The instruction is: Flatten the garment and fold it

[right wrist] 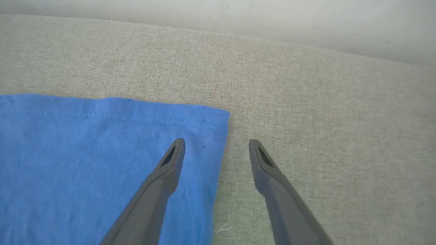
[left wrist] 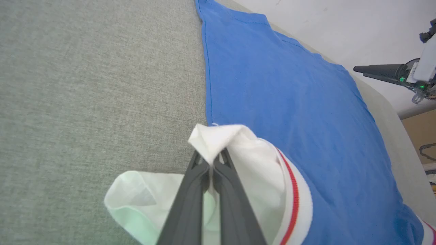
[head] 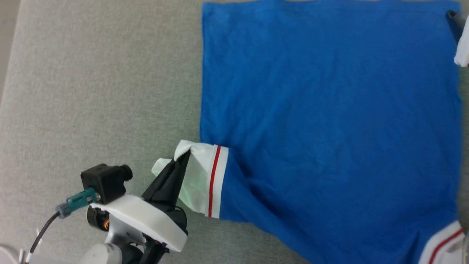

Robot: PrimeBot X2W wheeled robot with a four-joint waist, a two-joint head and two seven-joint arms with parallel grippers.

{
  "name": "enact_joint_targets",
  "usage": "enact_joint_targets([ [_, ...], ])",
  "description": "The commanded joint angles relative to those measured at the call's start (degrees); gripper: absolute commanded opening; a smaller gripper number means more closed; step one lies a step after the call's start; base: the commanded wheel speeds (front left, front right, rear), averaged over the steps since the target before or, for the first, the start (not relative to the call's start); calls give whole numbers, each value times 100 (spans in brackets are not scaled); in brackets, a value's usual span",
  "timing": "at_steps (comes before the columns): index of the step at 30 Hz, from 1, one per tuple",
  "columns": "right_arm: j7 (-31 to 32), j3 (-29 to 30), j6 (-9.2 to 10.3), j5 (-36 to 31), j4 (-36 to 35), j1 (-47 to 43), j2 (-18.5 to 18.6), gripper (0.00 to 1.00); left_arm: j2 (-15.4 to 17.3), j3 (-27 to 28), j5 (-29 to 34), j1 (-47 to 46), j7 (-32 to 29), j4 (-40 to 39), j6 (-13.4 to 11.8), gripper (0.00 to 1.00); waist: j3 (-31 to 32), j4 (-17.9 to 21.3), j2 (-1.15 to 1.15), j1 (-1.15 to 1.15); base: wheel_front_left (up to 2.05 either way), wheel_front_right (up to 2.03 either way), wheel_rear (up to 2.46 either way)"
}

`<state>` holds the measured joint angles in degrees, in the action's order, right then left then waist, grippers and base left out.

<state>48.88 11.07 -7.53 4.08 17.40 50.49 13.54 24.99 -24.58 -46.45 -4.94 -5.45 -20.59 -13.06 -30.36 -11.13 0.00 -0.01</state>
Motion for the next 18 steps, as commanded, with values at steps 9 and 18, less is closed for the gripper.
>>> enact_joint_targets([
  [9,139,478,4,-400,283,18,-148,0,-106,-30,-23,-218,113,165,133,0,-555,-385,0,1,0,0,0],
  [18,55,426,4,-239,87,-31,-204,0,-100,-3,-28,-233,154,276,124,0,-226,-127,0,1,0,0,0],
])
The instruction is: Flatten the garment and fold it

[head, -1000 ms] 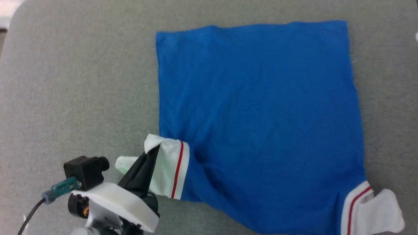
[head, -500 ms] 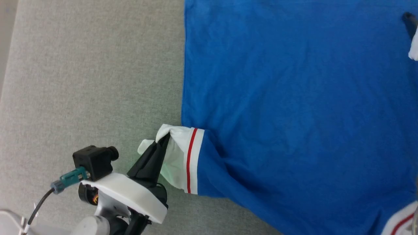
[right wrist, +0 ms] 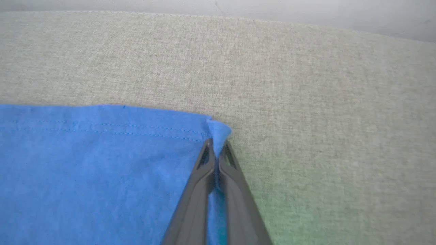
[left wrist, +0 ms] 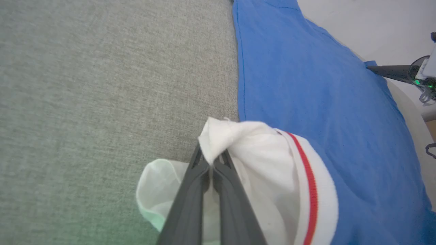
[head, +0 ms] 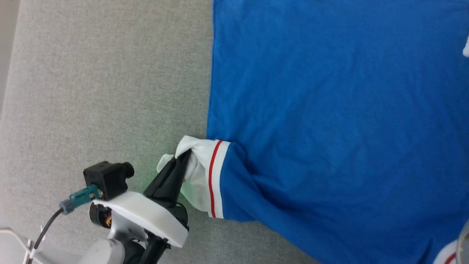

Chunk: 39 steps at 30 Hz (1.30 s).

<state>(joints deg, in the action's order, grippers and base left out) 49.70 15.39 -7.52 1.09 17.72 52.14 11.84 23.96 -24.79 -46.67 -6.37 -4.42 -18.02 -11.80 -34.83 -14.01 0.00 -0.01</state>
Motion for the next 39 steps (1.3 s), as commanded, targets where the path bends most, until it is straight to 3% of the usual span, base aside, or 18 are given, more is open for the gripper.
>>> enact_joint_targets([
  [1,-94,-9,3,108,22,-215,-42,0,5,21,-7,-77,52,30,-14,0,310,210,0,1,0,0,0],
  [6,-511,-88,3,445,-274,-551,-16,0,46,49,-12,60,32,78,-119,0,846,477,0,1,0,0,0],
  [12,-715,-170,3,1045,-1131,-1700,69,0,165,147,-73,475,-18,21,-350,0,1565,887,0,1,0,0,0],
  [18,-577,434,3,1594,-2442,-3102,-77,0,273,205,-125,889,-63,-133,-535,0,2040,1201,0,1,0,0,0],
  [24,-384,1119,3,1903,-3396,-4518,-561,0,336,217,-165,1171,-105,-254,-653,0,2325,1388,0,1,0,0,0],
  [32,-421,1623,3,2248,-3864,-6066,-885,0,457,242,-200,1451,-167,-436,-745,0,2463,1422,0,1,0,0,0],
  [35,-702,1498,3,2468,-3592,-6497,-892,0,522,309,-221,1552,-179,-513,-800,0,2466,1443,0,1,0,0,0],
  [39,-1354,956,3,1894,-3123,-6717,-894,0,546,296,-224,1586,-220,-560,-830,0,2487,1463,0,1,0,0,0],
])
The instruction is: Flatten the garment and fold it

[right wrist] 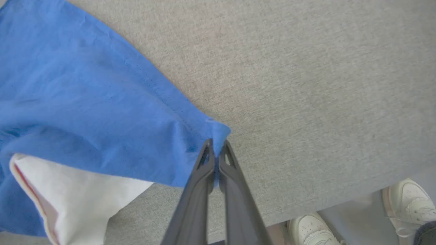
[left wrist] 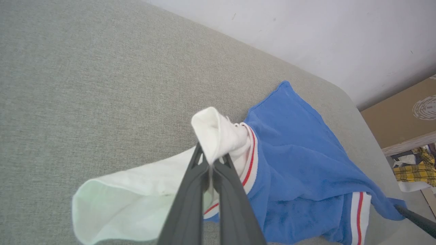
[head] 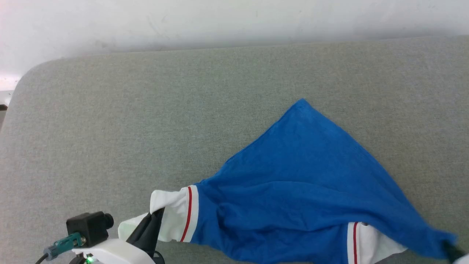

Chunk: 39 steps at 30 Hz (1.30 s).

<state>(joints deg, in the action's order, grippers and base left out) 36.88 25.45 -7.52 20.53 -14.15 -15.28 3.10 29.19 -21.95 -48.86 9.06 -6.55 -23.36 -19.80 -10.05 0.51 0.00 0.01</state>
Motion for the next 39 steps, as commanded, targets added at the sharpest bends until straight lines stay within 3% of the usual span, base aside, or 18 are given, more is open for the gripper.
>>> enact_joint_targets([
  [1,-239,-221,3,-217,260,38,-21,0,20,2,-6,35,-19,-32,-35,0,17,19,0,-1,0,0,0],
  [5,-732,-805,3,-721,1161,270,-21,0,10,-49,2,-15,-70,-31,-38,0,40,76,0,-1,0,0,0],
  [10,-1312,-1006,3,-1100,2119,661,-22,0,-2,-103,10,-84,-122,-11,-35,0,63,144,0,-1,0,0,0],
  [11,-1381,-996,3,-1064,2226,712,-22,25,-9,-112,12,-99,-129,-7,-38,0,71,147,0,-1,0,0,0],
  [12,-1421,-969,3,-994,2287,747,-22,95,-14,-120,15,-110,-134,-3,-40,0,78,150,0,-1,0,0,0],
  [13,-1462,-903,3,-942,2291,774,-22,100,-18,-129,16,-118,-140,0,-41,0,86,150,0,-1,0,0,0],
  [17,-1310,-582,3,-680,1734,744,-22,100,-42,-179,15,-147,-141,22,-1,0,98,71,0,-1,0,0,0],
  [21,-700,-464,3,-413,275,802,14,100,-74,-220,36,-197,-101,16,49,0,18,-66,0,-1,0,0,0],
  [24,-274,-546,3,-366,-626,1170,290,100,-105,-264,69,-275,-71,0,97,0,-108,-183,0,-1,0,0,0],
  [27,149,-823,3,-381,-1006,1852,581,100,-147,-335,109,-399,-57,13,167,0,-291,-343,0,-1,0,0,0],
  [31,448,-1498,3,-463,-729,2899,912,100,-215,-423,145,-595,-54,72,264,0,-566,-544,0,-1,0,0,0],
  [35,646,-2158,3,-524,67,3854,1087,100,-288,-522,176,-831,-69,133,388,0,-880,-781,0,-1,0,0,0],
  [39,889,-2444,3,-551,975,4541,1048,100,-392,-616,197,-1082,-66,232,512,0,-1167,-1035,0,-1,0,0,0],
])
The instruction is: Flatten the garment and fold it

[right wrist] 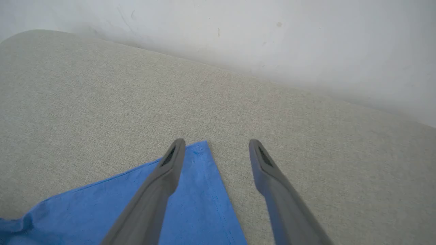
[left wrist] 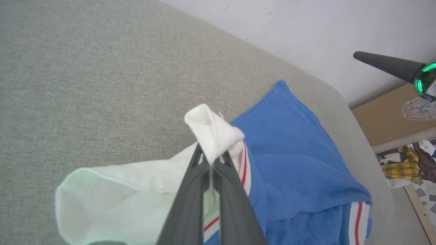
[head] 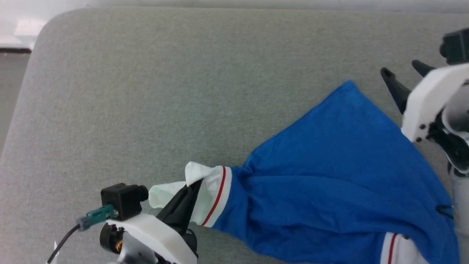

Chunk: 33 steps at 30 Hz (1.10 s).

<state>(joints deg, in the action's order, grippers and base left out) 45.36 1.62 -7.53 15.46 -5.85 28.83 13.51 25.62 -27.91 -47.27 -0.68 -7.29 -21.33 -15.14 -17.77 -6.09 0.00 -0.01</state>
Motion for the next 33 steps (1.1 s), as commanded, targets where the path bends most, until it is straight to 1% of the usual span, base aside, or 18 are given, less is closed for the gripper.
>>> enact_joint_targets([
  [1,85,-81,4,-72,342,263,-3,100,-62,-41,40,-169,11,58,78,0,-467,-434,0,1,0,0,0],
  [4,274,-291,4,-192,892,533,140,100,-151,-124,48,-345,19,164,189,0,-650,-613,0,1,0,0,0],
  [7,398,-463,4,-286,1279,675,288,100,-236,-178,43,-488,45,281,277,0,-787,-761,0,1,0,0,0],
  [14,626,-714,4,-325,1779,701,540,100,-351,-208,9,-681,134,504,421,0,-985,-955,0,1,0,0,0],
  [15,687,-725,4,-315,1828,692,569,98,-356,-206,6,-695,143,528,434,0,-996,-965,0,1,0,0,0],
  [16,728,-719,4,-312,1864,689,591,51,-360,-203,2,-708,152,550,443,0,-1005,-972,0,1,0,0,0],
  [18,781,-719,4,-317,1907,680,610,0,-366,-193,-5,-729,169,590,454,0,-1014,-973,0,1,0,0,0],
  [24,656,-757,4,-257,1872,708,568,0,-364,-121,-42,-718,239,653,448,0,-915,-835,0,1,0,0,0],
  [28,292,-767,4,-102,1748,733,468,0,-306,-28,-32,-714,292,631,417,0,-635,-627,0,1,0,0,0],
  [33,-318,-646,4,97,1541,613,291,0,-197,151,52,-750,339,589,254,0,-56,-283,0,1,0,0,0],
])
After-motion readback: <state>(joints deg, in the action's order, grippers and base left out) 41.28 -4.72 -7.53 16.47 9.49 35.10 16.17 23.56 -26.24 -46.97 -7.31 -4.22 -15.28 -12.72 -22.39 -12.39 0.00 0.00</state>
